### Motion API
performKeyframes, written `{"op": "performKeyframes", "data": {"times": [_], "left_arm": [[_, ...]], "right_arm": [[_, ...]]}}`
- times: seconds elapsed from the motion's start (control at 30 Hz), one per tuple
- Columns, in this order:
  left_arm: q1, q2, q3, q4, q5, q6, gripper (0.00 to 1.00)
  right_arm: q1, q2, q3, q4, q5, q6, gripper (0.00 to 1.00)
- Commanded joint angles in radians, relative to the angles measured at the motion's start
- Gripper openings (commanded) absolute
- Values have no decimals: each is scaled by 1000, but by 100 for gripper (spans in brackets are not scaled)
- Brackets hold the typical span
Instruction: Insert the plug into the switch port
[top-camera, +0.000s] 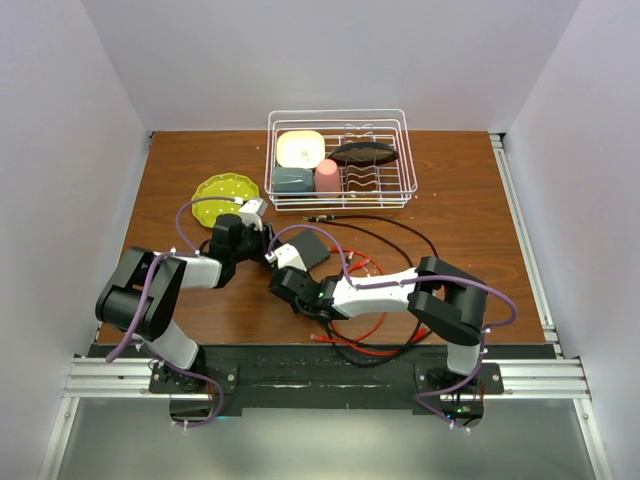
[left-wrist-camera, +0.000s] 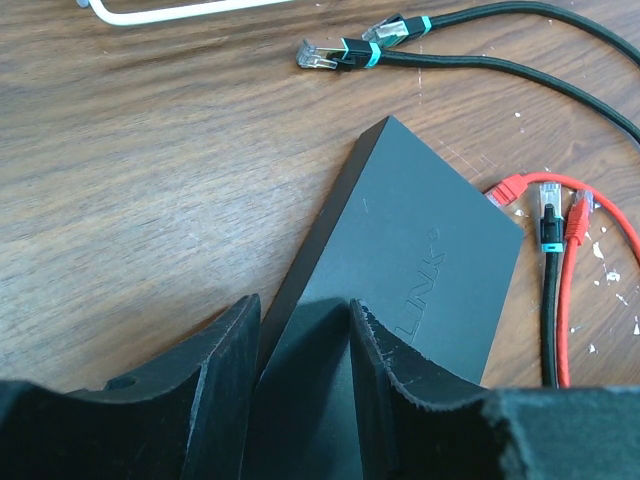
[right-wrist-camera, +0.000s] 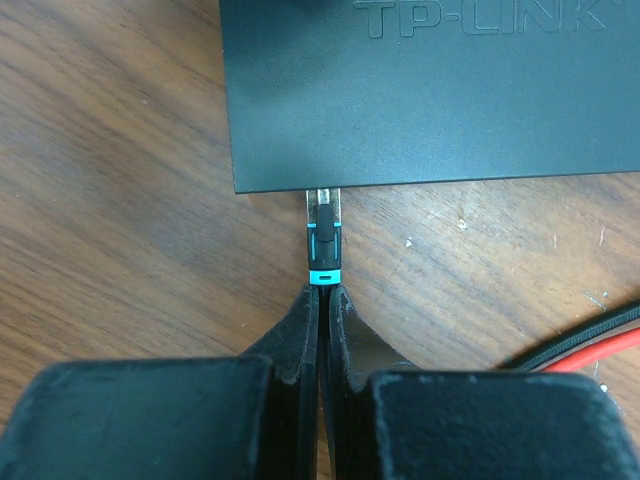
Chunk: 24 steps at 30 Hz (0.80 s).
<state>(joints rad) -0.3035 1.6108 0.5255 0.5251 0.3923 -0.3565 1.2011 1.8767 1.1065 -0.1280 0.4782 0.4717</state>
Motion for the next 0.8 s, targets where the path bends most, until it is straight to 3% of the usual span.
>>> {"op": "performKeyframes", "data": {"times": [0.0,0.23,0.47,0.77], "left_arm": [[-78,37,-30,-152,177,-52,38],[-97,51,-36,-154,177,-59,31],[-103,57,-25,-166,171,-56,30],[-103,0,-27,-204,102,-55,32]], "right_arm": [[-15,-10,81,301,66,-11,0],[-41,35,154,307,43,-47,0],[-52,70,205,295,2,-62,0],[-49,16,84,295,-18,-5,0]]}}
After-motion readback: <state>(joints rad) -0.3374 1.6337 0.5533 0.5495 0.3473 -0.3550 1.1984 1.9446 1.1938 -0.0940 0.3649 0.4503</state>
